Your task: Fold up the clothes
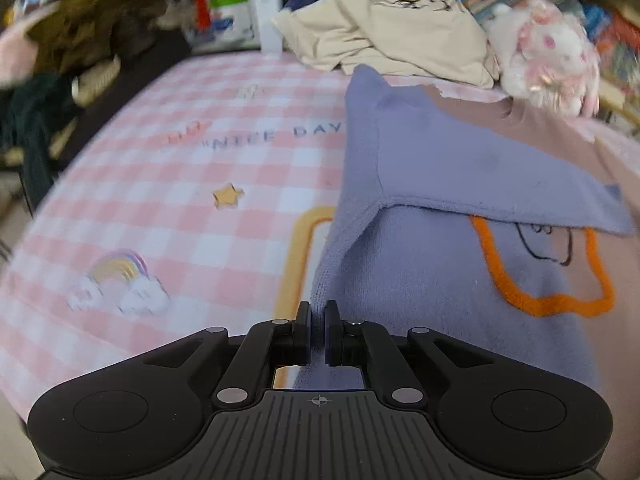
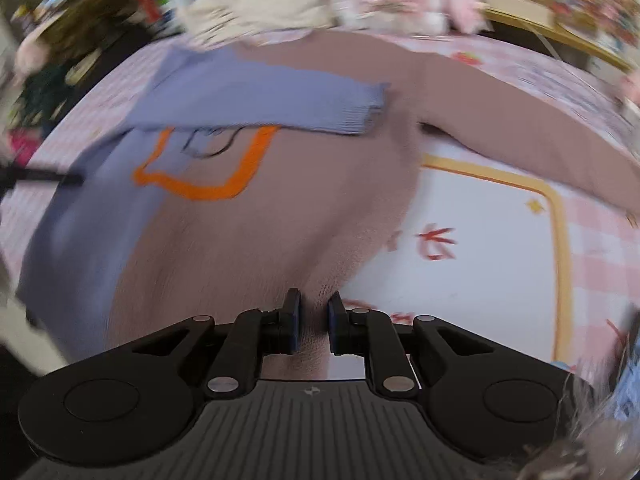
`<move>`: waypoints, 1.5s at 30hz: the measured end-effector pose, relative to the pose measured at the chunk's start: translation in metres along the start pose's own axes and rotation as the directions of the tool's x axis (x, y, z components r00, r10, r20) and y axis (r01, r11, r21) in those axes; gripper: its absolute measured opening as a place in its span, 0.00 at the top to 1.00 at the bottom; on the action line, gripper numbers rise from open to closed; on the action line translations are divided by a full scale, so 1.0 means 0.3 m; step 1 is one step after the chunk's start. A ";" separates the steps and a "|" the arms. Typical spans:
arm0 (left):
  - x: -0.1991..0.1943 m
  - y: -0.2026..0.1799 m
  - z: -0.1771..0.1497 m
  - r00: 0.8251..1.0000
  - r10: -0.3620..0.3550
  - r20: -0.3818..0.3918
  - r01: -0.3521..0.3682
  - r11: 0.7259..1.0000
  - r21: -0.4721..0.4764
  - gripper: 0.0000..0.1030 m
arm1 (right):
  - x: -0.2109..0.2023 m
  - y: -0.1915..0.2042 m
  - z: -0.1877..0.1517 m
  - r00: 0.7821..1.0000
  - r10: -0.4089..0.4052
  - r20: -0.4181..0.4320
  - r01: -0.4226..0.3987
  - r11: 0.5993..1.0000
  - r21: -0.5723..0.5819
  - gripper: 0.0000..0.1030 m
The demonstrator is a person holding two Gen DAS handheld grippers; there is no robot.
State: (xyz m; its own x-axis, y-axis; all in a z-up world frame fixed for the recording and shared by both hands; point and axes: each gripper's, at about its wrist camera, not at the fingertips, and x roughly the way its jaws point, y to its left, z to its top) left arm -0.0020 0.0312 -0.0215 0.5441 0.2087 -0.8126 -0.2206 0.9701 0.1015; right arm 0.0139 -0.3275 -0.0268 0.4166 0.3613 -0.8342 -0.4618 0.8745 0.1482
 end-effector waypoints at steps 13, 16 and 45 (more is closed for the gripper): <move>-0.071 -0.708 0.028 0.935 -0.330 0.133 0.154 0.712 0.685 0.79 | -0.007 0.041 -0.022 0.998 0.065 -0.018 -0.066 0.995 -0.073 0.87; -0.036 -0.854 0.024 0.923 -0.358 0.141 0.116 0.610 0.783 0.79 | -0.006 0.047 -0.031 0.997 0.074 -0.012 -0.075 0.993 -0.096 0.83; -0.094 -0.080 0.397 0.872 -0.011 0.490 -0.088 0.980 0.179 0.96 | 0.002 0.113 -0.063 0.998 -0.030 0.047 0.031 0.999 -0.022 0.74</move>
